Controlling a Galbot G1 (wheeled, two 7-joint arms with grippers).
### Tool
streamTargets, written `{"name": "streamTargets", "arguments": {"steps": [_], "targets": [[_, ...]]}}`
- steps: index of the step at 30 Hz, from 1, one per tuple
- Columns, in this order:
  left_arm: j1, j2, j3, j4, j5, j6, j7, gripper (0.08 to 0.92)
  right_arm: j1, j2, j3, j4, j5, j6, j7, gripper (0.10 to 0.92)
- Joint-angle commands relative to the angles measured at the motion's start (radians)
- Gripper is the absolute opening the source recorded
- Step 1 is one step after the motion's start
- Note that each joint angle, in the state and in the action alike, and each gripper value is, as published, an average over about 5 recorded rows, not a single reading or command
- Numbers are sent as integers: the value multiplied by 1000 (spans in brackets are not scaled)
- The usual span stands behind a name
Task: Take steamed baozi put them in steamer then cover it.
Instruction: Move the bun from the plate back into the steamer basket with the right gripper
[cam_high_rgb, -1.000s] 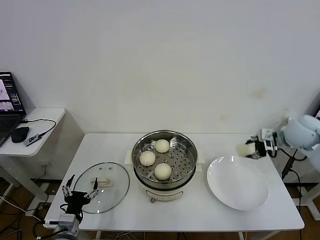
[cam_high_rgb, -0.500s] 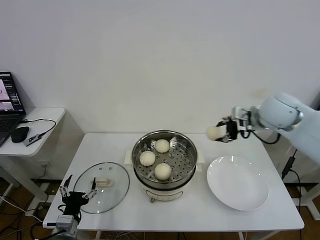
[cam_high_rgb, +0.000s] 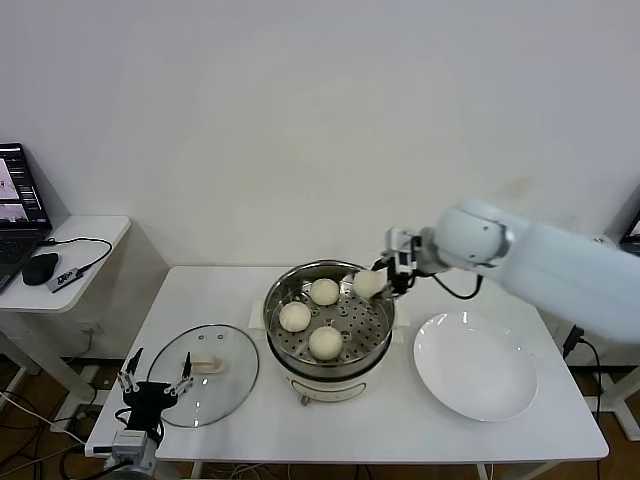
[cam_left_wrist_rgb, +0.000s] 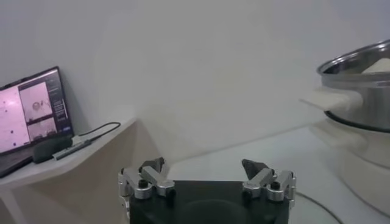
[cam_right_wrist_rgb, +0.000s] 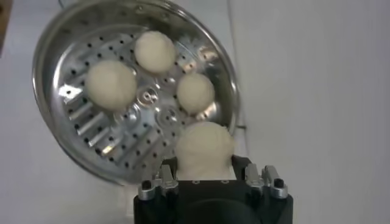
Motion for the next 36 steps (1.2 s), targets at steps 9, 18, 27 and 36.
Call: {"name": "streamTargets", "arguments": {"steps": [9, 18, 27, 36], "targets": [[-1, 0, -13, 0, -4, -4, 0, 823, -53, 160, -104, -70, 8, -65, 64, 577], [-2, -2, -9, 1, -3, -8, -1, 823, -62, 139, -100, -84, -68, -64, 58, 577], [-1, -1, -9, -4, -2, -7, 0, 823, -77, 127, -81, -88, -91, -62, 59, 578], [0, 0, -10, -5, -2, -7, 0, 823, -88, 90, 7, -45, -47, -50, 90, 773]]}}
